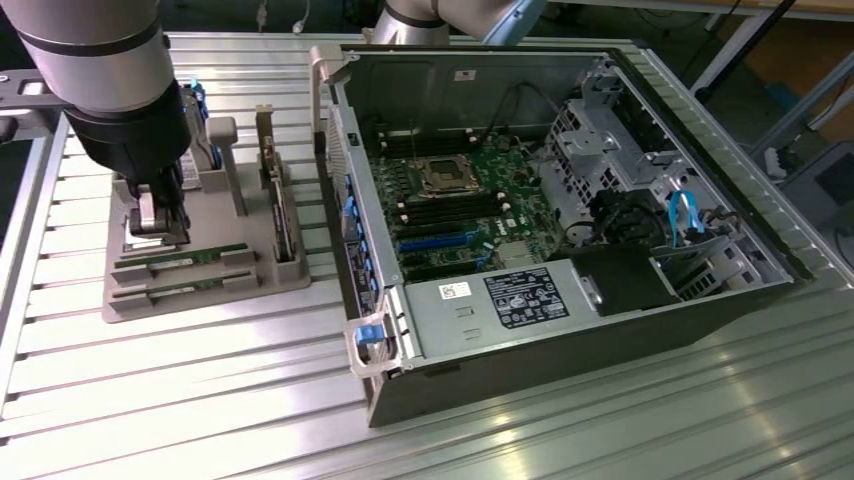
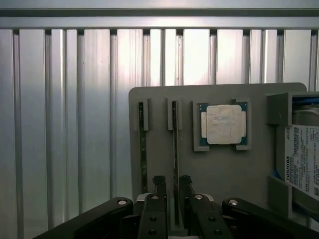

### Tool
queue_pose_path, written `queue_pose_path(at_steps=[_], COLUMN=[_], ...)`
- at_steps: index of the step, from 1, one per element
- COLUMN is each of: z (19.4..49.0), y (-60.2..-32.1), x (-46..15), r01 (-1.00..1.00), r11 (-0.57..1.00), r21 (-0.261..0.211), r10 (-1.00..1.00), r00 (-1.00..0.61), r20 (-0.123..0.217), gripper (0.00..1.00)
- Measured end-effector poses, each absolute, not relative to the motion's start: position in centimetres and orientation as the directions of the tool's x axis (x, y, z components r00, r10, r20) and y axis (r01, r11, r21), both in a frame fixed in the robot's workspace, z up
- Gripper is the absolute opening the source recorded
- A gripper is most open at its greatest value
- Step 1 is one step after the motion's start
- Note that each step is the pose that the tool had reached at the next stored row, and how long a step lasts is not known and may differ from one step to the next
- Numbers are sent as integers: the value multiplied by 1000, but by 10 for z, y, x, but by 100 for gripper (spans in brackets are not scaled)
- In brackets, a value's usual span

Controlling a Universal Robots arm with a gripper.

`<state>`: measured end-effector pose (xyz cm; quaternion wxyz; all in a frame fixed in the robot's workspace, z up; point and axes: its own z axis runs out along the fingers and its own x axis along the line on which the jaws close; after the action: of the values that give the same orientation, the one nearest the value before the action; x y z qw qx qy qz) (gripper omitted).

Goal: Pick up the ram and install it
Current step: 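Pick up the ram and move it above insertion slot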

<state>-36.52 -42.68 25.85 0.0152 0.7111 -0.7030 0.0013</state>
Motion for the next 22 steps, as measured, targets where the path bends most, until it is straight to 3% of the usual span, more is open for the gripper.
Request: queue_pose_path(at_steps=[22], z=[252], y=[-453], x=[-366], r01=[-1000], r11=[-11], r21=[20], r10=[-1000], r00=[12], r20=[20], gripper=[25])
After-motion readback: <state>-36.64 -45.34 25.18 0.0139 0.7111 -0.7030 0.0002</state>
